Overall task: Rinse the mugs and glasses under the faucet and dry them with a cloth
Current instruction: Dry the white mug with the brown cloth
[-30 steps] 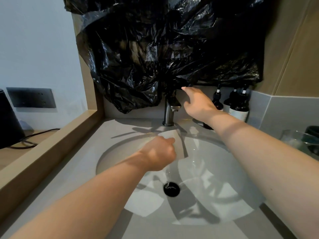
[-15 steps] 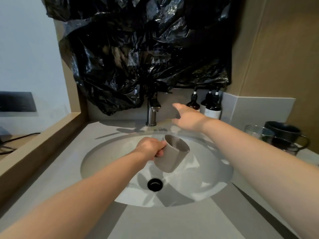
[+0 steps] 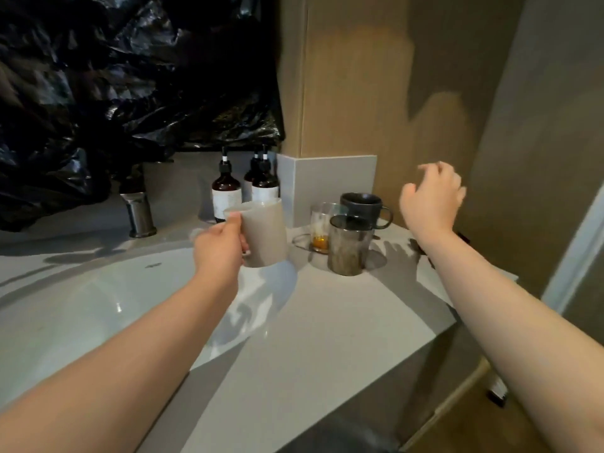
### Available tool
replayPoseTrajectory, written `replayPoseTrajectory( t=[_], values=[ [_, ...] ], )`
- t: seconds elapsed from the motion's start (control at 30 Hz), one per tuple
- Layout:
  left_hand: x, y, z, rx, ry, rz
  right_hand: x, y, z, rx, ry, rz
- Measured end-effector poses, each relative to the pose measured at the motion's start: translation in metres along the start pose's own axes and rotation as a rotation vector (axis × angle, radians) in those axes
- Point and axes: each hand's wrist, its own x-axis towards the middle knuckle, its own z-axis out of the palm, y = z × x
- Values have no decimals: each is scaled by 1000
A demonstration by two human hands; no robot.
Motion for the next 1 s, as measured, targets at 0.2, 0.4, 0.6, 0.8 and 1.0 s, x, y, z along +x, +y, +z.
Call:
replayPoseTrajectory(
  t=[0.2,0.4,0.6,0.8,1.0],
  values=[
    [-4,-15,0,15,-41,21,-6,73,19,-530,-750,400],
    [-9,-17,-7,20,-56,25,-17,66,23,-520,-498,100],
    [2,-7,-20,-46,-4,-42,-15,7,-7,-170,-31,-143],
    [16,-5,-47,8,100,-126,-66,-98,-24,107,89,-797],
    [20,2,-95,-91,39,-277,-116,-172,16,442,-555,-661]
  ],
)
